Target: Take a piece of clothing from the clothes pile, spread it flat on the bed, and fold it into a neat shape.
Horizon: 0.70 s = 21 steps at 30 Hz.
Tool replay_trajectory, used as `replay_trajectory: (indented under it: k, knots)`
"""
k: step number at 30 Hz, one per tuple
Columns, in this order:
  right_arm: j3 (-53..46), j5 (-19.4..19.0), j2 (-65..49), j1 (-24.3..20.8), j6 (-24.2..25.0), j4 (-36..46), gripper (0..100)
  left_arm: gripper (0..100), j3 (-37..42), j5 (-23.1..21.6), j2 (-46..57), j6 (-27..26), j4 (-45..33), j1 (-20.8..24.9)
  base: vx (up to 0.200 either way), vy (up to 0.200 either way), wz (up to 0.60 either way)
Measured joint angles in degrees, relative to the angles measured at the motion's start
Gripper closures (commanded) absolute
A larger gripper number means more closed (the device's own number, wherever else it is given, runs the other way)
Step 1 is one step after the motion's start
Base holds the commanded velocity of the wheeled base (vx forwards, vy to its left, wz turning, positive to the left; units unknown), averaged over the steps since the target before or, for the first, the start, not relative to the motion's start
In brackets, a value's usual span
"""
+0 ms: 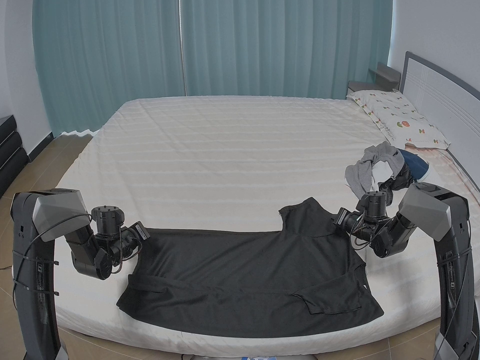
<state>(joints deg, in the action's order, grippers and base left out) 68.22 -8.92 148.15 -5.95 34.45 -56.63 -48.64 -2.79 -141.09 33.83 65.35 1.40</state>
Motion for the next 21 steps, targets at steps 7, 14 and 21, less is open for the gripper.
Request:
replay_trajectory:
  k: [7,14,21]
  knots:
    - [-3.8,-2.9,-2.7,1.4,3.4,-4.0,100,100,0.0,0.0,0.2,0.0,2.2,-1.0,0.0,0.0,0.0]
    - [-9.5,-5.4,-5.2,2.5,3.8,-8.6,100,100,1.0,-0.7,0.5,-0.1,4.4,-1.9,0.0,0.0,0.0]
    - [-14.9,-7.1,-7.5,3.0,6.0,-12.8,100,100,4.1,-2.8,0.7,-0.4,10.1,-2.6,0.0,0.0,0.0]
